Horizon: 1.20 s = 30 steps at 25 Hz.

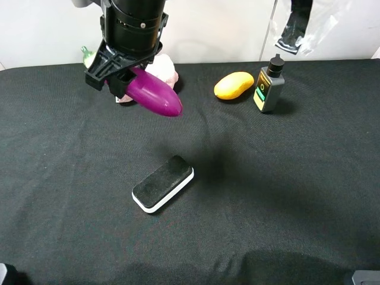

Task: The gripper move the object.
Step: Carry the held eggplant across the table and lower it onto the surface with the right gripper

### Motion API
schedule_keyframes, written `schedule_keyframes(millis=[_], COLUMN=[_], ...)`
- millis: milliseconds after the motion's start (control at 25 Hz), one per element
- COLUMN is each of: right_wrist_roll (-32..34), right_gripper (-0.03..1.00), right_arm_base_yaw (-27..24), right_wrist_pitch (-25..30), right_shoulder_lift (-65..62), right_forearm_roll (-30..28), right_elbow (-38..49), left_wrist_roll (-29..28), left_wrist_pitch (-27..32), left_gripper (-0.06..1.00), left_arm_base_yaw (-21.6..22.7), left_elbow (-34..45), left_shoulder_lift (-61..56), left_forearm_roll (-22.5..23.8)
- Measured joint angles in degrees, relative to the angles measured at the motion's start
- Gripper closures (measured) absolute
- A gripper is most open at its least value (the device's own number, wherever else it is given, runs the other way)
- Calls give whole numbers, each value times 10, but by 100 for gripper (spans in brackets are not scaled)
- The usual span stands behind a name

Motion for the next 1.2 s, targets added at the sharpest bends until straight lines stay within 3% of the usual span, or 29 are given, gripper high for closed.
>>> schedule_keyframes(millis=[400, 800, 1200], right_wrist_roll=[6, -18, -35], right_gripper=[59, 59, 59], right_arm_base_yaw=[-14, -14, -14], right_wrist_pitch=[-19, -52, -84], right_shoulder_lift=[6, 83, 140], right_forearm_roll=[14, 71, 83], right_elbow=[0, -1, -2], left_wrist_roll=[0, 0, 0], left_wrist_pitch=[0, 0, 0], left_gripper=[24, 24, 24], left_arm_base_yaw=[0, 0, 0], left_elbow=[0, 0, 0], left_shoulder_lift=[0, 0, 0], left_forearm_roll=[0, 0, 0])
